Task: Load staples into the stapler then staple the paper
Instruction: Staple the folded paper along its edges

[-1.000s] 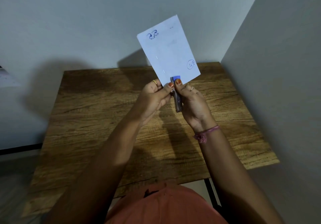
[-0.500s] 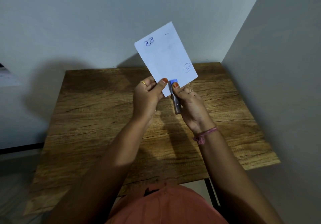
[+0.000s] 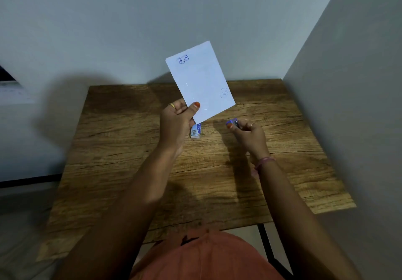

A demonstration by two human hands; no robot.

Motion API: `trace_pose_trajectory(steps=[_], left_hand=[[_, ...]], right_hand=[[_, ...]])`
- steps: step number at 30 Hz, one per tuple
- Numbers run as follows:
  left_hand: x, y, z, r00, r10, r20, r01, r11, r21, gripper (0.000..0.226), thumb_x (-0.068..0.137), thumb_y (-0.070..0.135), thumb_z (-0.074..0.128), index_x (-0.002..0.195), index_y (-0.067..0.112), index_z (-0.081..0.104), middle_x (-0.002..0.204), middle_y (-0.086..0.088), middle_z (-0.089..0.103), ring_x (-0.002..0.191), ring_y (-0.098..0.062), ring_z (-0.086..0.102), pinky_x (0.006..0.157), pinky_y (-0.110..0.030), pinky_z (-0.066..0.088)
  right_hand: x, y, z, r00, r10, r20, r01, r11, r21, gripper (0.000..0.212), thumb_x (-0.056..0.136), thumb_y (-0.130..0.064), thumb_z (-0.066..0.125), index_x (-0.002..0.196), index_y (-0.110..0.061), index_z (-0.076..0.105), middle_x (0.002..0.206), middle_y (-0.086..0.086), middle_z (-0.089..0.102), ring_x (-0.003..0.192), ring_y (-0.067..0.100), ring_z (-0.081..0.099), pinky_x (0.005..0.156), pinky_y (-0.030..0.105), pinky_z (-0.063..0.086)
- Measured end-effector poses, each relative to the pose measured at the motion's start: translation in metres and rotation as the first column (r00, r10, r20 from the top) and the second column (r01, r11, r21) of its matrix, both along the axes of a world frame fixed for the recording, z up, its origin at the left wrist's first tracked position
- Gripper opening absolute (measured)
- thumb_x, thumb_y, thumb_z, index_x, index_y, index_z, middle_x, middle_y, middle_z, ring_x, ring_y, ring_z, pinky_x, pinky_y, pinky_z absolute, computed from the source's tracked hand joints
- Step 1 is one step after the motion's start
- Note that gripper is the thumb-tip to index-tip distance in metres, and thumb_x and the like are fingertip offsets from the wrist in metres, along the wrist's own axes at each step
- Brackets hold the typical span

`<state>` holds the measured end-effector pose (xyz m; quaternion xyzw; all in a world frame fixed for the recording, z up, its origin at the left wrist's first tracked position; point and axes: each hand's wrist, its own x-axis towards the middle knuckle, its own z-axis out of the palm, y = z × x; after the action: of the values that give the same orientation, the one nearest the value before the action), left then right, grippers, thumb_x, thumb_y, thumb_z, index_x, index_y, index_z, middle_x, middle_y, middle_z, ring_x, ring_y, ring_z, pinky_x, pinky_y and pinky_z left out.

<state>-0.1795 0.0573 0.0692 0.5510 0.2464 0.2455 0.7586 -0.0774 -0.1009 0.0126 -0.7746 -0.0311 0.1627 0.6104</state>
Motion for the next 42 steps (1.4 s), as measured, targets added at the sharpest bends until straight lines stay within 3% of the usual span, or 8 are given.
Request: trace_pose_trajectory(steps=[4, 12, 14, 16, 19, 24, 33, 42], left_hand=[[-0.003, 0.002, -0.004, 0.996, -0.078, -0.033, 0.078, 0.997, -0.015, 0.018, 0.087, 0.009, 0.065, 0.104, 0.011, 0.068, 0.107, -0.006, 0.072, 0.097, -0.02, 0.07, 0.082, -0.038, 0.057], [-0.006, 0.004, -0.005, 0.979, -0.191, -0.065, 0.192, 0.981, 0.012, 0.019, 0.086, 0.009, 0.066, 0.105, 0.011, 0.067, 0.107, -0.006, 0.072, 0.097, -0.02, 0.07, 0.079, -0.035, 0.058], [-0.006, 0.007, -0.003, 0.973, -0.225, -0.059, 0.226, 0.974, 0.025, 0.017, 0.086, 0.009, 0.067, 0.102, 0.014, 0.068, 0.104, -0.004, 0.074, 0.095, -0.019, 0.07, 0.077, -0.034, 0.058], [-0.007, 0.012, 0.001, 0.966, -0.253, -0.055, 0.255, 0.966, 0.048, 0.016, 0.086, 0.009, 0.067, 0.1, 0.015, 0.069, 0.101, -0.002, 0.074, 0.094, -0.02, 0.071, 0.075, -0.033, 0.059], [-0.006, 0.017, 0.005, 0.958, -0.278, -0.074, 0.284, 0.955, 0.088, 0.016, 0.085, 0.01, 0.067, 0.101, 0.012, 0.069, 0.101, -0.004, 0.075, 0.094, -0.021, 0.071, 0.078, -0.036, 0.058], [-0.004, 0.022, 0.015, 0.934, -0.338, -0.117, 0.352, 0.927, 0.132, 0.025, 0.083, 0.014, 0.07, 0.107, 0.007, 0.066, 0.102, -0.007, 0.074, 0.094, -0.023, 0.071, 0.079, -0.04, 0.058], [0.01, 0.049, 0.04, 0.932, -0.337, -0.131, 0.357, 0.915, 0.187, 0.014, 0.08, 0.015, 0.074, 0.092, 0.012, 0.068, 0.094, -0.004, 0.076, 0.086, -0.022, 0.073, 0.062, -0.028, 0.058], [0.013, 0.065, 0.044, 0.863, -0.501, -0.074, 0.506, 0.851, 0.138, 0.011, 0.081, 0.005, 0.071, 0.091, 0.01, 0.07, 0.067, 0.004, 0.064, 0.05, -0.005, 0.048, 0.051, -0.017, 0.047]], right_hand=[[0.016, 0.006, -0.027, 0.991, -0.026, 0.134, 0.076, 0.921, -0.383, 0.036, 0.076, -0.031, 0.078, 0.106, -0.014, 0.069, 0.102, 0.003, 0.072, 0.095, 0.016, 0.064, 0.084, 0.034, 0.052], [0.028, 0.01, -0.025, 0.988, 0.09, 0.123, -0.007, 0.834, -0.552, 0.046, 0.078, -0.036, 0.075, 0.117, -0.013, 0.063, 0.117, 0.008, 0.065, 0.106, 0.021, 0.061, 0.088, 0.034, 0.053], [0.03, 0.007, 0.001, 0.966, 0.071, 0.248, 0.034, 0.917, -0.397, 0.025, 0.089, -0.029, 0.064, 0.107, -0.012, 0.067, 0.106, 0.009, 0.07, 0.09, 0.015, 0.062, 0.073, 0.018, 0.052], [0.026, 0.003, 0.037, 0.986, 0.003, 0.169, 0.0, 1.0, -0.022, 0.023, 0.096, -0.031, 0.052, 0.091, -0.017, 0.069, 0.088, 0.003, 0.073, 0.076, 0.013, 0.063, 0.067, 0.024, 0.052], [0.021, -0.006, 0.081, 0.976, 0.21, 0.056, -0.217, 0.922, 0.322, 0.032, 0.09, -0.044, 0.057, 0.095, -0.017, 0.073, 0.086, 0.0, 0.075, 0.077, 0.012, 0.067, 0.068, 0.026, 0.054], [0.018, -0.007, 0.101, 0.914, 0.383, 0.134, -0.404, 0.891, 0.207, 0.017, 0.088, -0.017, 0.066, 0.103, -0.012, 0.073, 0.098, 0.008, 0.075, 0.086, 0.02, 0.069, 0.072, 0.029, 0.057], [0.023, -0.005, 0.106, 0.892, 0.436, 0.117, -0.451, 0.875, 0.178, 0.022, 0.083, -0.012, 0.07, 0.104, -0.016, 0.072, 0.093, 0.005, 0.076, 0.08, 0.018, 0.072, 0.066, 0.027, 0.058], [0.026, -0.004, 0.103, 0.832, 0.554, -0.03, -0.503, 0.777, 0.379, 0.024, 0.086, -0.002, 0.06, 0.089, -0.02, 0.076, 0.087, 0.0, 0.076, 0.071, 0.011, 0.071, 0.063, 0.023, 0.059]])
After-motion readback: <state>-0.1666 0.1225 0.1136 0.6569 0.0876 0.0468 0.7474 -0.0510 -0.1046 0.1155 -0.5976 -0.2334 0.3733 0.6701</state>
